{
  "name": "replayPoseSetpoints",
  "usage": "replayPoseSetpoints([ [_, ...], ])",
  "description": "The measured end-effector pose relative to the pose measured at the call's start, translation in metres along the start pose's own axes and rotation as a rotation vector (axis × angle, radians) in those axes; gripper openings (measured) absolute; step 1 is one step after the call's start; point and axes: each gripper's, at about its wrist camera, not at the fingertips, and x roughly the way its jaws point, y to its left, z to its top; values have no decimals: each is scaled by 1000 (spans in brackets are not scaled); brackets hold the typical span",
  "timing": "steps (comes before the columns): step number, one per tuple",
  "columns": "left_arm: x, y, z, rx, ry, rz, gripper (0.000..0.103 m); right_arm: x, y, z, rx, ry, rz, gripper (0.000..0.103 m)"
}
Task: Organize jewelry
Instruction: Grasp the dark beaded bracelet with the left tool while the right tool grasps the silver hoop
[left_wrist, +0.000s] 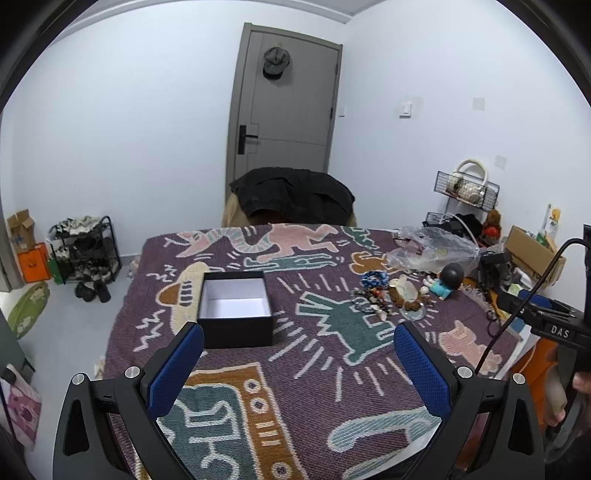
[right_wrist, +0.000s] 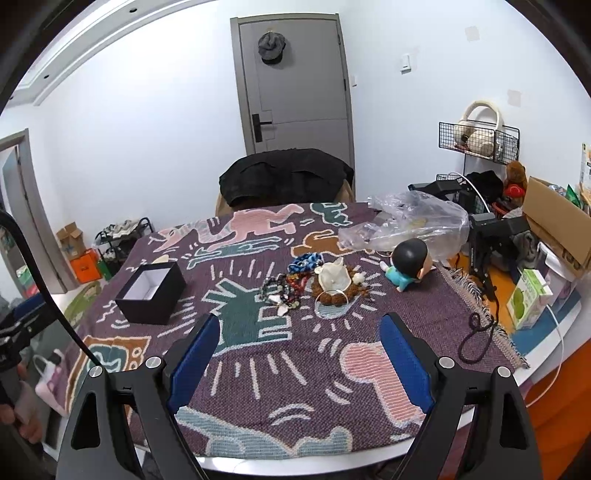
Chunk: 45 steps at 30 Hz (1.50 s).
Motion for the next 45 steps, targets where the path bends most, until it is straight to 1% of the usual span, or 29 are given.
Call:
replayPoseSetpoints([
  [3, 5, -2, 2, 1, 12, -20, 103, 0, -7, 5, 11, -5, -11, 88],
  [7, 15, -7, 5, 1, 25, -47, 102, 5, -20, 13, 43, 19, -4, 88],
  [10, 26, -12, 10, 4, 44, -71, 96, 12, -28, 18, 70, 39, -2, 88],
  [13, 41, -18, 14, 8, 78, -98, 90, 22, -35, 24, 98, 70, 7, 88],
  [15, 53, -21, 18, 6, 107, -116, 82, 28, -38, 26, 114, 90, 11, 88],
  [16, 58, -22, 19, 4, 119, -124, 81, 33, -40, 28, 122, 101, 16, 88],
  [19, 80, -26, 25, -3, 159, -155, 77, 47, -44, 30, 143, 139, 21, 88],
  [21, 94, -28, 29, -10, 186, -167, 72, 56, -47, 31, 156, 166, 24, 88],
  [24, 116, -31, 34, -19, 229, -181, 69, 71, -51, 32, 169, 194, 21, 88],
  [27, 138, -33, 37, -24, 276, -190, 63, 86, -55, 33, 186, 219, 14, 88],
  [34, 195, -48, 42, -17, 384, -203, 59, 126, -64, 27, 224, 292, 9, 88],
  [35, 202, -49, 43, -16, 398, -205, 56, 132, -66, 25, 231, 304, 10, 87],
  [36, 212, -51, 43, -17, 419, -207, 53, 135, -66, 24, 233, 311, 9, 86],
  [40, 248, -56, 39, -31, 494, -198, 48, 159, -68, 19, 238, 361, 7, 79],
  [45, 283, -62, 34, -34, 560, -192, 46, 186, -75, 14, 252, 414, -3, 78],
])
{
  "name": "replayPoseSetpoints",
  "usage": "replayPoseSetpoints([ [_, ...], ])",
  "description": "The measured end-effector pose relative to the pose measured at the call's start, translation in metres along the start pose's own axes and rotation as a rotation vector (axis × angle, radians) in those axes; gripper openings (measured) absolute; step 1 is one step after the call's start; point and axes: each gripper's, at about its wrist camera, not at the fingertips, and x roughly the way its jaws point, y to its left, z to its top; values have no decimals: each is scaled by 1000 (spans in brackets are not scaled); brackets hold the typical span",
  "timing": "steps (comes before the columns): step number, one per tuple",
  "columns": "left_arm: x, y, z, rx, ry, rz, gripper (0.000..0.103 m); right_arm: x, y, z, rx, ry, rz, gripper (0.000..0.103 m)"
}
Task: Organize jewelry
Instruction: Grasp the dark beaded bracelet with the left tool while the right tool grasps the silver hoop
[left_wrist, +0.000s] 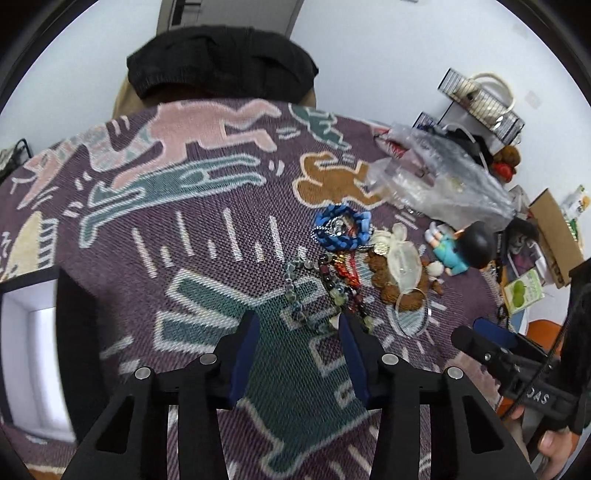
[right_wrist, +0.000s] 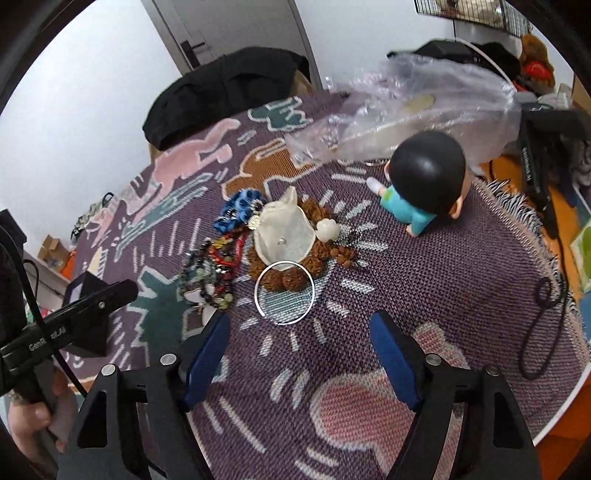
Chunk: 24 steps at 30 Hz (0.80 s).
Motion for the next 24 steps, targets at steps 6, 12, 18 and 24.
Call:
replayPoseSetpoints([
  [6, 35, -2, 12, 3, 64, 25, 40, 19, -1, 5, -4, 34, -1, 78],
  [12, 57, 0, 19, -2, 92, 46, 38, 33, 1, 10, -10, 58, -6, 78],
  [18, 59, -5, 20, 49, 85, 106, 10, 42, 2, 12, 0, 68, -19, 78],
  [24, 45, 9, 21, 35, 52, 73, 9, 48, 13, 12, -32, 79, -40, 78],
])
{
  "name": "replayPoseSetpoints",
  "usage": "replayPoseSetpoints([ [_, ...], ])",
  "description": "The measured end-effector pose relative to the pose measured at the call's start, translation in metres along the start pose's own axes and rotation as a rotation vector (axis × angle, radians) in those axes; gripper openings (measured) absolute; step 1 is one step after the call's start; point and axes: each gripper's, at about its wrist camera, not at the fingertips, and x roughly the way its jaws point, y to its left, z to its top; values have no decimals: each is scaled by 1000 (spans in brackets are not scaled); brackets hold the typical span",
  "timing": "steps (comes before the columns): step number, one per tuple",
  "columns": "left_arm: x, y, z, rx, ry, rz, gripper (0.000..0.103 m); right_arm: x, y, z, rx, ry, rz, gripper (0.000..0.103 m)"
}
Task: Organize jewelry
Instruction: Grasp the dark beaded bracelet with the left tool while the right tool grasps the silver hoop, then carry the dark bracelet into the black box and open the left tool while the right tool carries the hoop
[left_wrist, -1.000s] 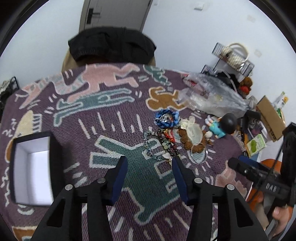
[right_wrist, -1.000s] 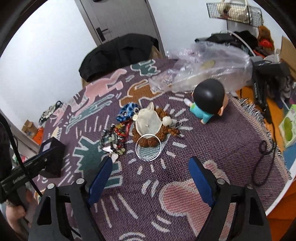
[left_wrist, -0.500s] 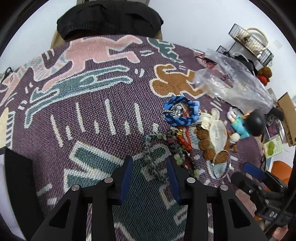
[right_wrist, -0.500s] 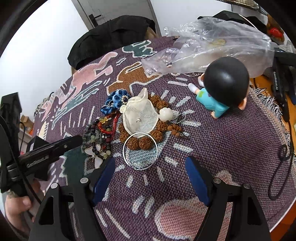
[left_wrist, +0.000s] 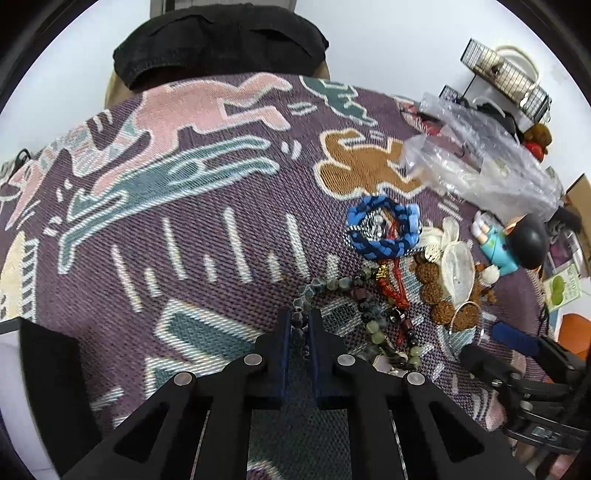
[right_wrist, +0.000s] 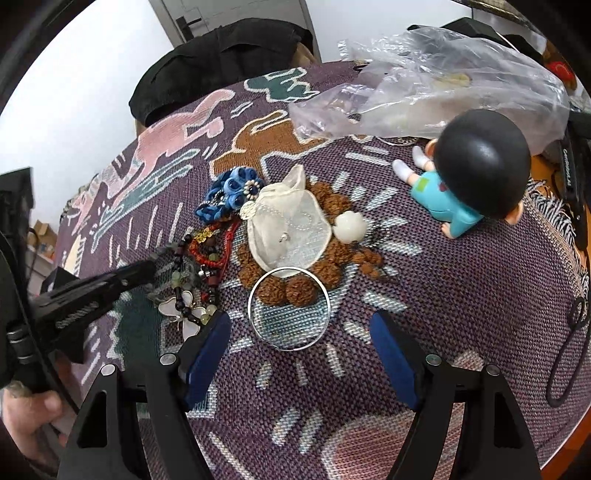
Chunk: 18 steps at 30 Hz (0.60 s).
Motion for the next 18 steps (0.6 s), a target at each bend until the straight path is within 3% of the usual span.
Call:
replayPoseSetpoints([
  [11, -52, -1, 0, 39, -101, -26, 9, 18, 25, -1, -91, 3, -123, 76],
  [13, -59, -2, 1, 47, -114, -26, 9, 17, 26, -2, -111, -10, -159, 50],
  [18, -77, -4, 0, 53, -144, -35, 9, 6, 15, 0, -82, -6, -95, 50],
])
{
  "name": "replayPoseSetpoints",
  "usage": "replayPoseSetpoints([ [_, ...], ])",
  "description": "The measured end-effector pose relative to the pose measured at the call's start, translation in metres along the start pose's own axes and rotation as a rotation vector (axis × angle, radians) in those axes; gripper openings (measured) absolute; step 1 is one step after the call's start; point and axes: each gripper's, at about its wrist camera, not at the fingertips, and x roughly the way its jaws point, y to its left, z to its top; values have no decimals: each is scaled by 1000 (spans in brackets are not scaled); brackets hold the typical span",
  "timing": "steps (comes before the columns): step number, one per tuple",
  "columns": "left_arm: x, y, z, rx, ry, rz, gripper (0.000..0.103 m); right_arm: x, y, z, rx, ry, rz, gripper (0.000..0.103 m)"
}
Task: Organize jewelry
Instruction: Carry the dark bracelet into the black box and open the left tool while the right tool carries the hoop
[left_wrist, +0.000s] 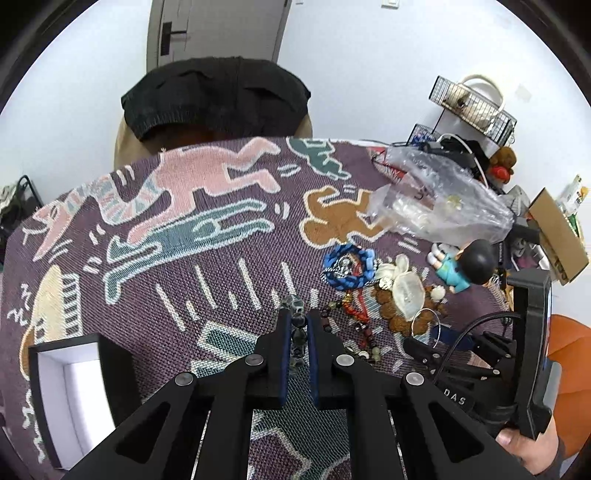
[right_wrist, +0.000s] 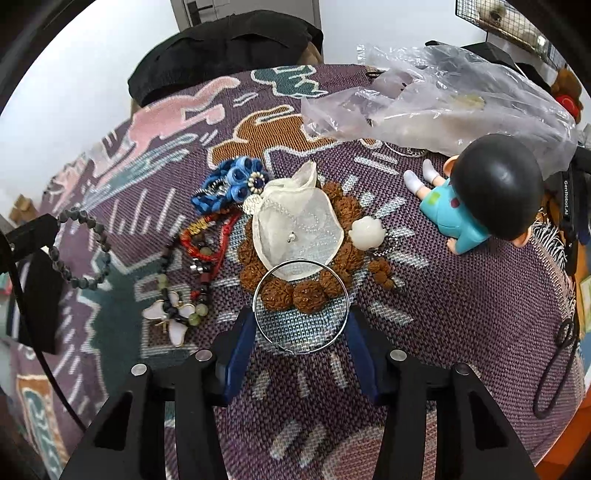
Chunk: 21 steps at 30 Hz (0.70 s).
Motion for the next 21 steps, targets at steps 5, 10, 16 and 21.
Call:
replayPoseSetpoints([
  [5, -21, 3, 2, 0, -33, -2, 8, -22, -2, 2, 13, -35, 33, 50],
  [10, -45, 13, 1, -6, -69, 1, 8, -43, 12, 4, 4, -78, 58, 50],
  [16, -77, 35, -5, -14, -108, 29, 8, -57, 44, -4, -6, -127, 118, 50],
  [21, -101, 57, -13, -38, -136, 58, 8, -66, 73, -9, -34, -156, 168, 50],
])
